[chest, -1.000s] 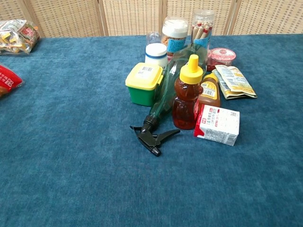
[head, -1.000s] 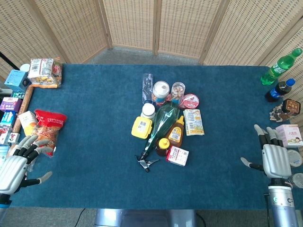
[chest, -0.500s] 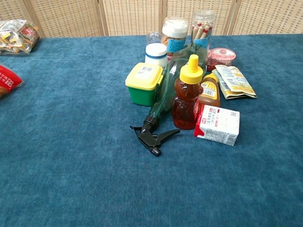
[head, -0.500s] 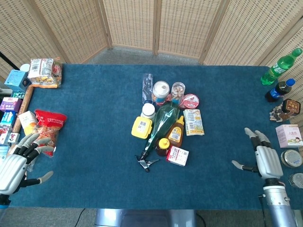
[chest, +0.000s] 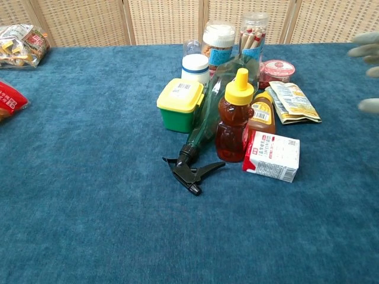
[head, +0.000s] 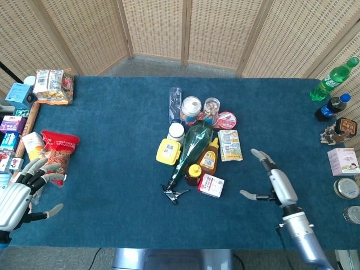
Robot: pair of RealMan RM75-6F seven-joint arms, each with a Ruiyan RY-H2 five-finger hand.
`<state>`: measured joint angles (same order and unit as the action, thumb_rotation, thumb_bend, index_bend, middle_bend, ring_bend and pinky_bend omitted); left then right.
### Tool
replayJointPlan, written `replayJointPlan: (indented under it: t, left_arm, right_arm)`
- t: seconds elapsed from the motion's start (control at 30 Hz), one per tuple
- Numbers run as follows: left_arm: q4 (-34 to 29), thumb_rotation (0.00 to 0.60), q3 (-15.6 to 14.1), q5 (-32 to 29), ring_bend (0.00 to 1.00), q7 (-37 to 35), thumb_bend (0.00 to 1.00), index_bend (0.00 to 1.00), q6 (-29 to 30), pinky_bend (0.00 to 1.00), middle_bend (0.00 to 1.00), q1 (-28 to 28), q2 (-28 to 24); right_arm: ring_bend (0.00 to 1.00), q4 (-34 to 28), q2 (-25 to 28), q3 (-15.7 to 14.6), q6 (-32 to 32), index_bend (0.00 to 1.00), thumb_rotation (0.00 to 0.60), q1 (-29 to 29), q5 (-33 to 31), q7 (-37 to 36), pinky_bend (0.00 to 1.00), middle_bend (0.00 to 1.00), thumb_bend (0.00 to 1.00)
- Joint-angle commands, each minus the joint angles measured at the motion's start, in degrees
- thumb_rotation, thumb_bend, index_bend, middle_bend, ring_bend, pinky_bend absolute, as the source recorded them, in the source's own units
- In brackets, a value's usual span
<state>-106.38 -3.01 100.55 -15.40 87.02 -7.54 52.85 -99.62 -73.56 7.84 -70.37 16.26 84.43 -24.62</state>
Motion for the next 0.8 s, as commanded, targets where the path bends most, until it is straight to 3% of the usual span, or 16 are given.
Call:
replayJointPlan:
  t: [0.03,0.43,0.8]
  left_arm:
    - [-0.29,0.600,0.04,0.29,0.01,0.16,0.25,0.31,0.26,0.00,0.21,-0.03,-0.29]
    - [-0.98,0.600,-0.19,1.13,0.01,-0.06,0.25,0.31,0.89,0.00,0.21,-0.01,-1.32]
    - [0.28,0.600,-0.50,1.19,0.01,-1.37,0.25,0.31,1.37,0.00,0.21,0.22,-0.99]
  right_arm:
    - [0.00,0.43,-1.69,0.00,1.15,0.00,0.526,1.19,0.28,-0.34,0.00,0.00,0.00]
    - [0.00,-0.20,-5.78,1.69,3.05,0.00,0.528,4.09,-3.02,0.74,0.00,0.00,0.00]
    - [0.00,-0.99,-10.87,3.67,6.28,0.00,0.528,7.81,-8.40,6.83,0.00,0.00,0.00]
